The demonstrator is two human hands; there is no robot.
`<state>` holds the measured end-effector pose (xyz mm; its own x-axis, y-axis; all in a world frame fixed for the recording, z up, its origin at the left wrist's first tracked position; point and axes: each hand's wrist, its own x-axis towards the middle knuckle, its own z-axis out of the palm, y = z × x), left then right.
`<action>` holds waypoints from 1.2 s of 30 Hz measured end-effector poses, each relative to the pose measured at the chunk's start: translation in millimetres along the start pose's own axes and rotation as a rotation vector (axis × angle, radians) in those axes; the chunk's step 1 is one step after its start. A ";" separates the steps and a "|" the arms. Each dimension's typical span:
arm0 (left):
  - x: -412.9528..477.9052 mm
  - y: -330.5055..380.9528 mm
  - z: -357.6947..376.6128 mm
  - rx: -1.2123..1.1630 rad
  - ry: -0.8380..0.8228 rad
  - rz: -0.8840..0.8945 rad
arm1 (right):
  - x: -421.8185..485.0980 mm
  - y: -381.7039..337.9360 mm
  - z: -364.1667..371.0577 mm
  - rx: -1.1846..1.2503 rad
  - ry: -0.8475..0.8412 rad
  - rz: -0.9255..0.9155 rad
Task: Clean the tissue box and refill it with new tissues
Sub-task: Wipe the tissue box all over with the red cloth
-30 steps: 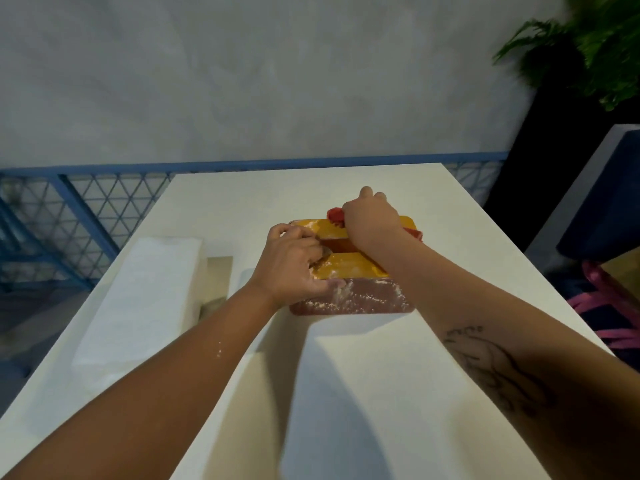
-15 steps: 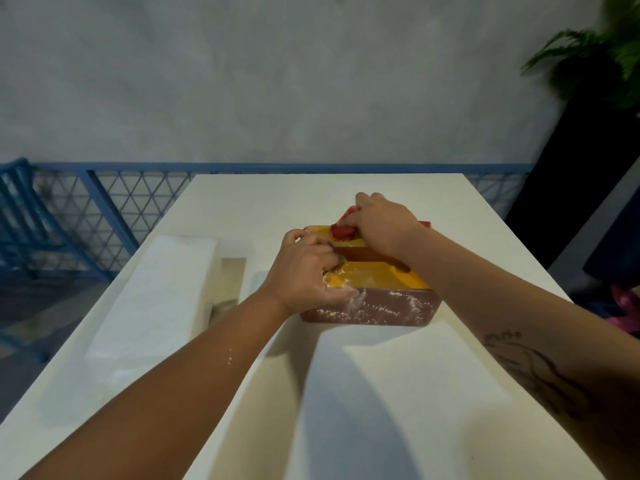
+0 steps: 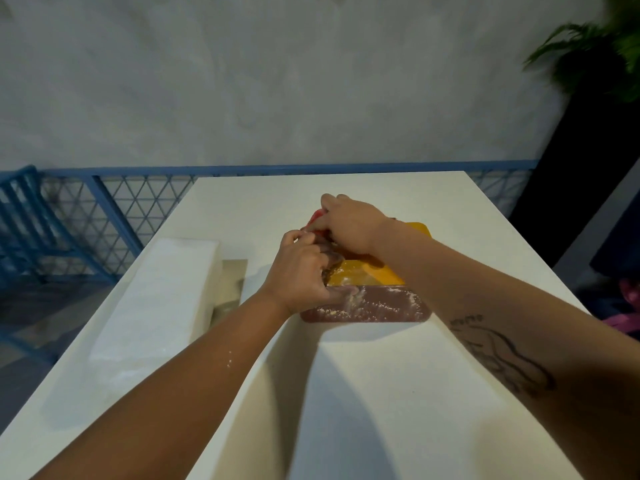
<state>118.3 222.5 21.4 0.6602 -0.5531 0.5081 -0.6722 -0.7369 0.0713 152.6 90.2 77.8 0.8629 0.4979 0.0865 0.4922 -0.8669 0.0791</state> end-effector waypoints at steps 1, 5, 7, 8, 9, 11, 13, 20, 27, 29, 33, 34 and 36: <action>0.1 0.3 -0.4 -0.008 -0.005 -0.006 | -4.6 4.3 -1.4 -0.039 -0.005 -0.002; -1.2 1.1 -0.6 -0.043 -0.015 -0.039 | -30.3 28.2 -6.3 -0.103 -0.056 0.130; -1.4 1.0 -1.1 -0.059 -0.024 -0.050 | -45.0 43.0 -8.6 -0.107 -0.098 0.246; -1.3 0.8 -1.4 -0.062 -0.036 -0.054 | -49.6 47.4 -8.4 -0.115 -0.114 0.305; -1.1 0.7 -1.6 -0.061 -0.046 -0.055 | -52.5 48.0 -7.8 -0.125 -0.127 0.364; -1.2 0.2 -1.7 -0.049 -0.062 -0.058 | -51.0 38.7 -4.7 -0.133 -0.123 0.465; -0.9 0.8 -2.0 -0.026 -0.071 -0.052 | -46.1 22.2 -0.6 -0.109 -0.076 0.555; -0.8 1.1 -5.3 -0.017 -0.076 -0.053 | -33.7 -18.1 3.1 -0.062 0.021 0.302; -1.6 0.2 -6.7 -0.011 -0.123 -0.057 | -72.3 13.7 -9.5 -0.201 -0.128 0.232; -1.6 -0.7 -7.5 -0.014 -0.136 -0.057 | -85.7 22.8 -12.2 -0.181 -0.161 0.364; -2.6 -1.5 -8.8 -0.015 -0.149 -0.050 | -96.7 27.8 -12.1 0.063 -0.064 0.655; -3.0 -2.2 -9.2 -0.022 -0.150 -0.043 | -97.9 27.2 -10.8 0.148 -0.012 0.732; -5.8 -3.1 -11.2 -0.044 -0.165 -0.025 | -101.0 25.6 -7.0 0.256 0.098 0.850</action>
<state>112.8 232.3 27.8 0.7205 -0.5939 0.3579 -0.6665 -0.7356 0.1211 77.2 18.0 78.0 0.9399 -0.3263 0.1006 -0.2891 -0.9172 -0.2740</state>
